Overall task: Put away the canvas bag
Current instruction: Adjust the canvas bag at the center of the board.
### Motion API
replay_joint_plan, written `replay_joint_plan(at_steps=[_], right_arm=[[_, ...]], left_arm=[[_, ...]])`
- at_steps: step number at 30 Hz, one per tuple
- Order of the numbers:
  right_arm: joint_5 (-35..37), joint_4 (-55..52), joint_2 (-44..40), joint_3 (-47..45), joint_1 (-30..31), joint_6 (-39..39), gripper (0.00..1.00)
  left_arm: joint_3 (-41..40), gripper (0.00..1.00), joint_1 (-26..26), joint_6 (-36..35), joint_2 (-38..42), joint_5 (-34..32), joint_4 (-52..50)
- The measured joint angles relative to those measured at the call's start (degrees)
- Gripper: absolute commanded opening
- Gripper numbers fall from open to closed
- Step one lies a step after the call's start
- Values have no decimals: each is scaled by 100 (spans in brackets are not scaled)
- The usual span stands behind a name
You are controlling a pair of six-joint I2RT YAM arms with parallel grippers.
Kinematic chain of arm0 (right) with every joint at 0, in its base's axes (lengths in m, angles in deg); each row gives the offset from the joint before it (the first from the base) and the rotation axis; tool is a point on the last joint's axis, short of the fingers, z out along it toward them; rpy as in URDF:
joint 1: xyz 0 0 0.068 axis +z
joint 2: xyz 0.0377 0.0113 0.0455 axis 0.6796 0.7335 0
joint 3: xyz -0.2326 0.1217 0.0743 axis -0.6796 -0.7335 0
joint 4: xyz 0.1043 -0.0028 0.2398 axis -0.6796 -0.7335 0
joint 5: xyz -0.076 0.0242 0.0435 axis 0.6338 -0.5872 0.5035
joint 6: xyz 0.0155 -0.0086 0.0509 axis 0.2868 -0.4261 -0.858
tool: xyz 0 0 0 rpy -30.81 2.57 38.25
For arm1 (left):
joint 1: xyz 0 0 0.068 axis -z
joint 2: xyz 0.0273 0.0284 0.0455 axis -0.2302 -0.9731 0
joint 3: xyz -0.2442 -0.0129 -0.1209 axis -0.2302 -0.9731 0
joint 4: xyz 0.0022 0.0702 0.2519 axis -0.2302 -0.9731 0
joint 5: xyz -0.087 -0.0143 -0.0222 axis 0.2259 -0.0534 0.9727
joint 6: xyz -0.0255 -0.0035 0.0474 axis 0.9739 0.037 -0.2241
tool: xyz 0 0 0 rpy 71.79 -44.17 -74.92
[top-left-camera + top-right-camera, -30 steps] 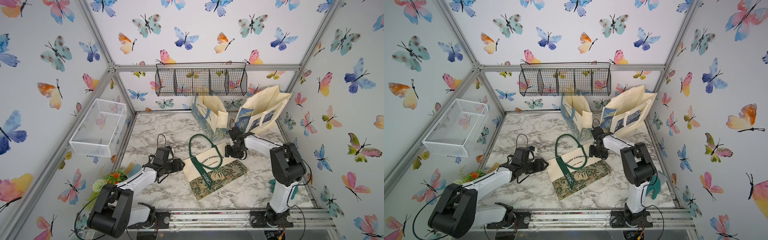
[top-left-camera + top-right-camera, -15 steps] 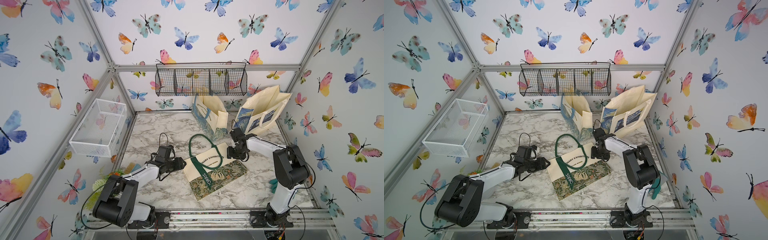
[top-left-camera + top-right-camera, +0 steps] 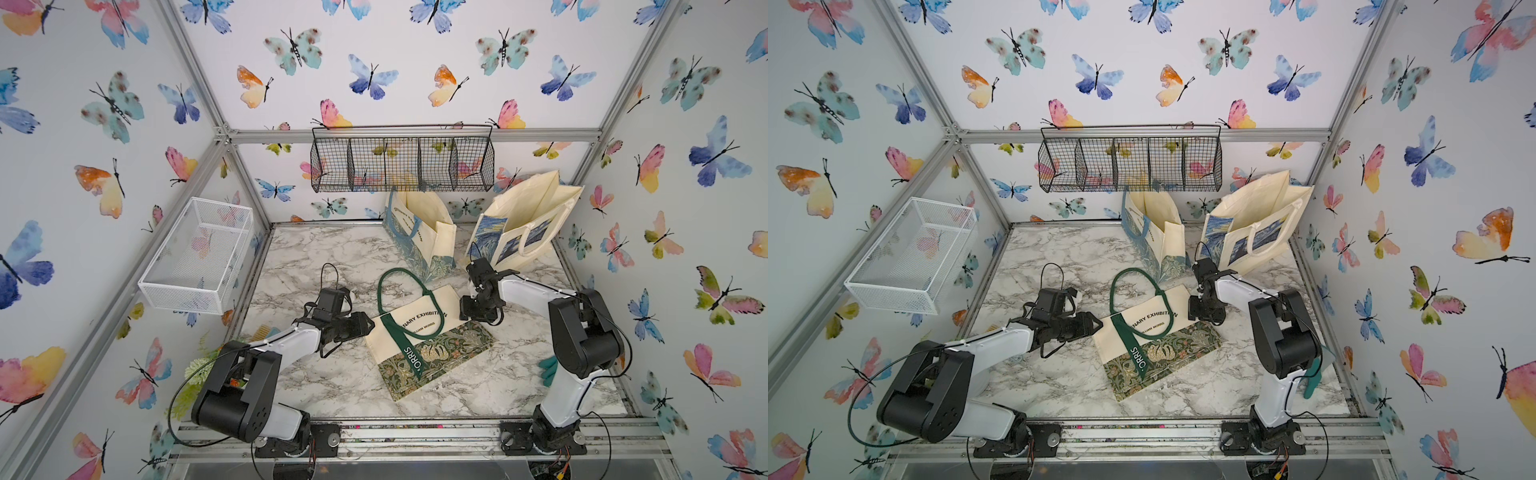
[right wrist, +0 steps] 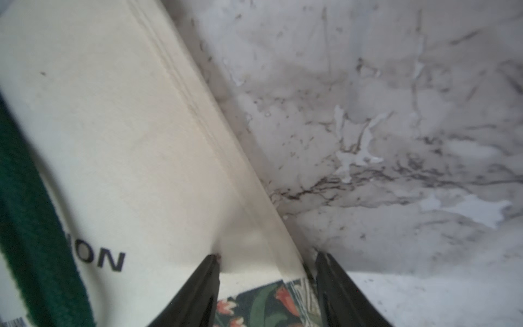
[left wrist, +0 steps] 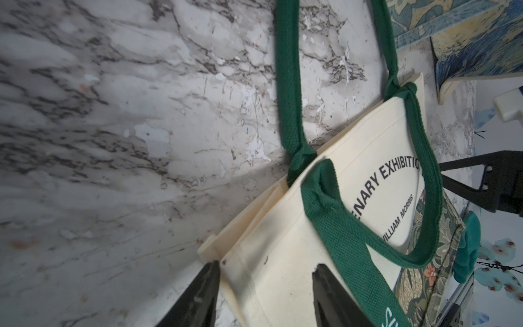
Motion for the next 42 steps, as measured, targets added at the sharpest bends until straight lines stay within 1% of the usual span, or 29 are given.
replay_joint_plan(at_steps=[5, 8, 13, 15, 20, 25, 28, 30, 33, 38, 42], right_arm=[[-468, 203, -74, -140, 9, 42, 55], [-684, 243, -66, -129, 175, 57, 55], [-931, 223, 26, -22, 470, 17, 54], [-1088, 236, 72, 20, 516, -31, 54], [-1440, 282, 153, 76, 643, -166, 54], [-1626, 304, 188, 101, 719, -280, 54], [-1578, 264, 188, 144, 726, -293, 55], [-1403, 203, 186, 240, 739, -286, 55], [-1049, 125, 162, 391, 750, -267, 55], [-570, -66, -24, 640, 750, -227, 55], [-522, -55, -122, 894, 750, -223, 55]], left_arm=[[197, 58, -37, -66, -221, 0, 42], [343, 58, -122, -120, -407, 0, 70], [647, 57, -520, -293, -708, 7, 85], [815, 54, -734, -376, -852, 35, 90], [1239, 53, -1220, -400, -1274, 260, 166], [1679, 53, -1266, -380, -1471, 313, 175], [1862, 55, -1263, -374, -1471, 238, 160], [1871, 58, -1261, -389, -1410, 76, 98], [1766, 60, -1261, -461, -1180, -238, -92], [1661, 60, -1237, -610, -599, -765, -496], [1565, 57, -1191, -686, -20, -979, -669]])
